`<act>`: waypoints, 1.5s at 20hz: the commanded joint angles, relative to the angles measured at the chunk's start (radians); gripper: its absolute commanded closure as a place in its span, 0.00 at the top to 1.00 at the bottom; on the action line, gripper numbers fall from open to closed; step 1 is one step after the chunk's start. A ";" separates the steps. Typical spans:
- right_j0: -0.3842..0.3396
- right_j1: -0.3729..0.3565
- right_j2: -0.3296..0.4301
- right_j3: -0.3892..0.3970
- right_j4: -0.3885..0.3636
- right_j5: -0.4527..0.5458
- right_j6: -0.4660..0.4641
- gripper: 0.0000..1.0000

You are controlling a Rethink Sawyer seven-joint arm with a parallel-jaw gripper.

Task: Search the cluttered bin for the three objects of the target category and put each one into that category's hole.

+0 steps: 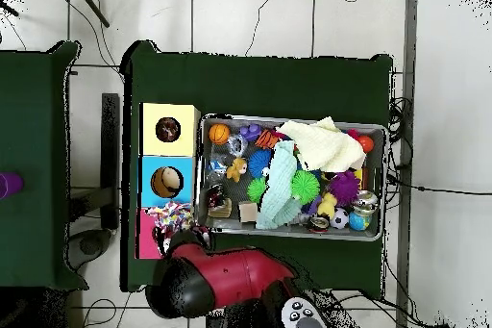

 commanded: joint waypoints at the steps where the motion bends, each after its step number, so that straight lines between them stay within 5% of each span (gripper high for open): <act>1: 0.001 0.037 0.026 0.001 0.032 0.044 0.147 1.00; 13: 0.035 0.041 -0.007 -0.012 0.028 0.027 0.154 1.00; 18: 0.182 0.196 -0.156 -0.066 -0.003 -0.135 0.184 1.00; 22: 0.259 0.243 -0.220 -0.090 0.021 -0.197 0.192 1.00; 30: 0.299 0.301 -0.268 -0.125 0.035 -0.242 0.166 1.00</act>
